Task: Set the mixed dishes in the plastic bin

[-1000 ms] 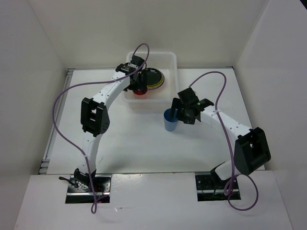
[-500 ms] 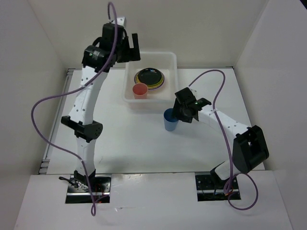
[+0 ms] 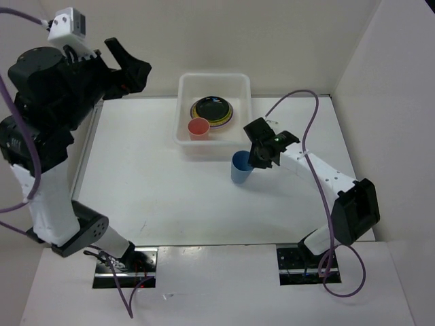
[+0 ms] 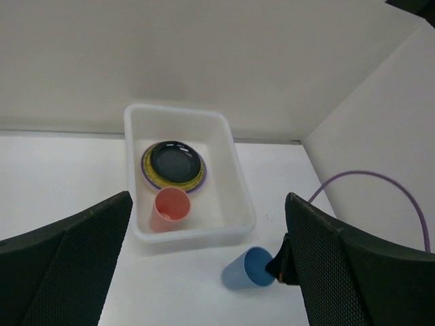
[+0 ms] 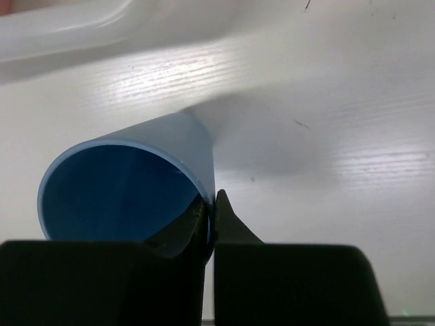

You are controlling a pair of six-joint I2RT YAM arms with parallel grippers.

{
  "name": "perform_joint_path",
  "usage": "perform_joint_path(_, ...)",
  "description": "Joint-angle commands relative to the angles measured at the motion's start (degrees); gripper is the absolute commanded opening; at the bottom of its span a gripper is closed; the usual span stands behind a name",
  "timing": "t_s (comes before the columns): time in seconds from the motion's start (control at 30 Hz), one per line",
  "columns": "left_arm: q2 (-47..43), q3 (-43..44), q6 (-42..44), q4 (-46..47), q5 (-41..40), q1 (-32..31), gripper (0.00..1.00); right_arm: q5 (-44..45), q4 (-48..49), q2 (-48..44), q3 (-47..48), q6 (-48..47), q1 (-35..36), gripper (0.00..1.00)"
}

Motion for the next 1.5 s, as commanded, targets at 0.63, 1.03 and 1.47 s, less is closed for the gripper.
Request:
perform_joint_path(0.63, -31.5, -44.5, -4.8, 18.8, 1.9, 0.0, 0.98, 5.9, -9.1, 22.4, 50.3, -11.8, -3.8, 0.00)
perform_joint_path(1.03, -33.3, -53.1, -6.8, 21.7, 6.8, 0.0, 0.98, 2.5, -5.6, 38.5, 55.5, -13.0, -5.1, 0.00)
perform_joint_path(1.47, -32.2, -53.1, -6.2, 21.7, 6.3, 0.0, 0.98, 2.0, -5.6, 43.3, 56.2, -13.0, -5.1, 0.05)
